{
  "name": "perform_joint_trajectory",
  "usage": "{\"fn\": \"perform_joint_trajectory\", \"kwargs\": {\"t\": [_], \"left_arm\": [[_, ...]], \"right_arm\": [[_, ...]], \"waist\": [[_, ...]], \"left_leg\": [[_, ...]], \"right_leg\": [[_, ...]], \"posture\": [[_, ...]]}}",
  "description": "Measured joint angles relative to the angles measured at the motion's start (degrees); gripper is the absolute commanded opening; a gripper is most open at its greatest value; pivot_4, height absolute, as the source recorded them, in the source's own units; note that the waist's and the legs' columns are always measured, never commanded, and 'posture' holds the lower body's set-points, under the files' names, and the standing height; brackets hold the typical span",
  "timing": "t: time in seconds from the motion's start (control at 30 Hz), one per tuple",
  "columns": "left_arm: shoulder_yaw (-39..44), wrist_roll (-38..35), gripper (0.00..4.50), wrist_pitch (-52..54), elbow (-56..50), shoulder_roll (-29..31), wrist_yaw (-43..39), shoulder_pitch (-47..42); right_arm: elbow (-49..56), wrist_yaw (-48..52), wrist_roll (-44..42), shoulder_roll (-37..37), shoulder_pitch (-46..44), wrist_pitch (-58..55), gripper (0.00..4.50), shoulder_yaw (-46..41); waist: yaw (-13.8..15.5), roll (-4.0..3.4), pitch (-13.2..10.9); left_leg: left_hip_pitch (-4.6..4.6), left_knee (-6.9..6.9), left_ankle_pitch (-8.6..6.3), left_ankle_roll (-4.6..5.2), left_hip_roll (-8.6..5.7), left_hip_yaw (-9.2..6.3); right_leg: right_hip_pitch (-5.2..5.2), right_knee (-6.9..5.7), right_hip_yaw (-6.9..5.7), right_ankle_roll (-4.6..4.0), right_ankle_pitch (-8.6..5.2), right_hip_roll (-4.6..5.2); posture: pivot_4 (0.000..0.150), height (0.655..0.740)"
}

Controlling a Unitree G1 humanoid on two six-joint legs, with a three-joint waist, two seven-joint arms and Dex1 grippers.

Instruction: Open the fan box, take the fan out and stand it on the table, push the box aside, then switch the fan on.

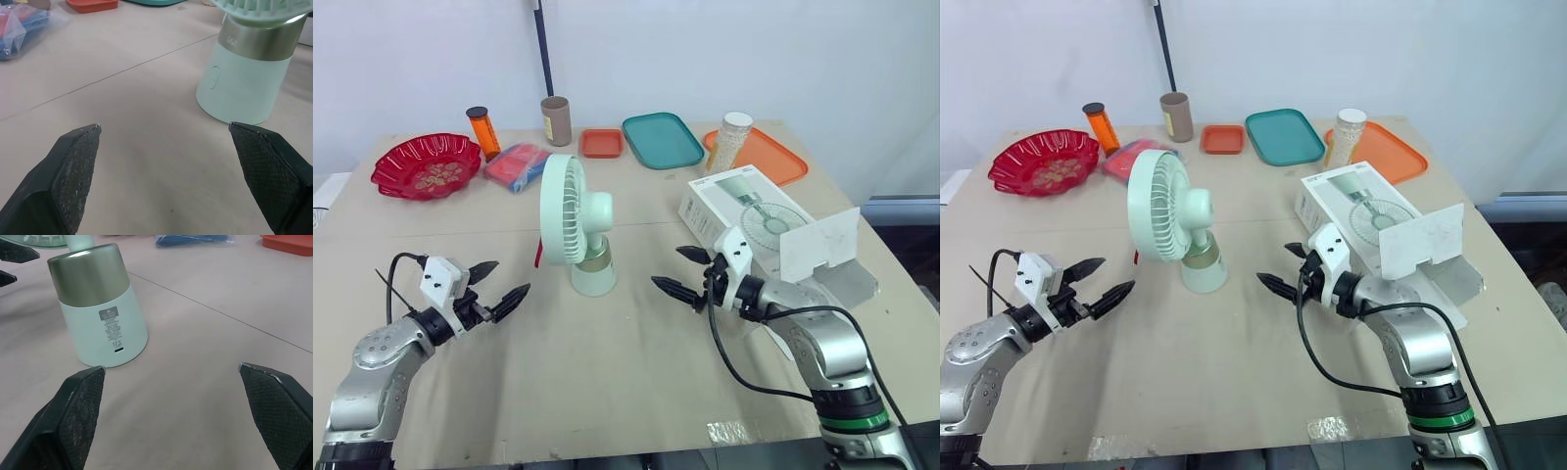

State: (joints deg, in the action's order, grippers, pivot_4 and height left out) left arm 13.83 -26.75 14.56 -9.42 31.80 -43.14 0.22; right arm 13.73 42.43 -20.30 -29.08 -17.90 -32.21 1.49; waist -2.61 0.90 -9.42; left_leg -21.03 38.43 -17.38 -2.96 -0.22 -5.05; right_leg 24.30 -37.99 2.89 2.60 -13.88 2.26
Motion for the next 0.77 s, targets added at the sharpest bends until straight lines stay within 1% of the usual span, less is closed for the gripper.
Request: {"fn": "perform_joint_trajectory", "kwargs": {"t": [0.23,0.4,0.77], "left_arm": [[0.3,0.0,4.46,-0.8,0.1,0.0,0.1,0.5],[1.9,0.0,4.46,-1.0,1.3,0.0,0.1,2.2],[2.0,1.2,4.46,-2.0,1.5,0.1,0.2,2.2]], "right_arm": [[-0.3,0.1,0.1,0.0,-0.5,0.2,4.5,0.3],[-0.5,0.2,0.4,0.0,-1.1,1.3,4.5,0.7],[-1.7,1.1,0.7,0.0,-1.3,2.1,4.5,0.8]], "waist": [[0.0,0.0,0.0],[0.0,0.0,0.0],[0.0,0.01,0.0]], "left_leg": [[0.01,0.0,0.0,0.0,0.01,0.0],[0.02,0.0,0.0,0.0,0.01,0.01],[0.02,0.0,0.0,0.0,0.0,0.02]], "right_leg": [[0.0,0.0,0.0,0.0,0.0,-0.01],[0.0,0.0,0.01,0.0,0.0,-0.01],[-0.01,0.0,0.01,0.0,0.0,0.0]], "posture": [[0.15,0.74],[0.15,0.74],[0.15,0.74]]}}
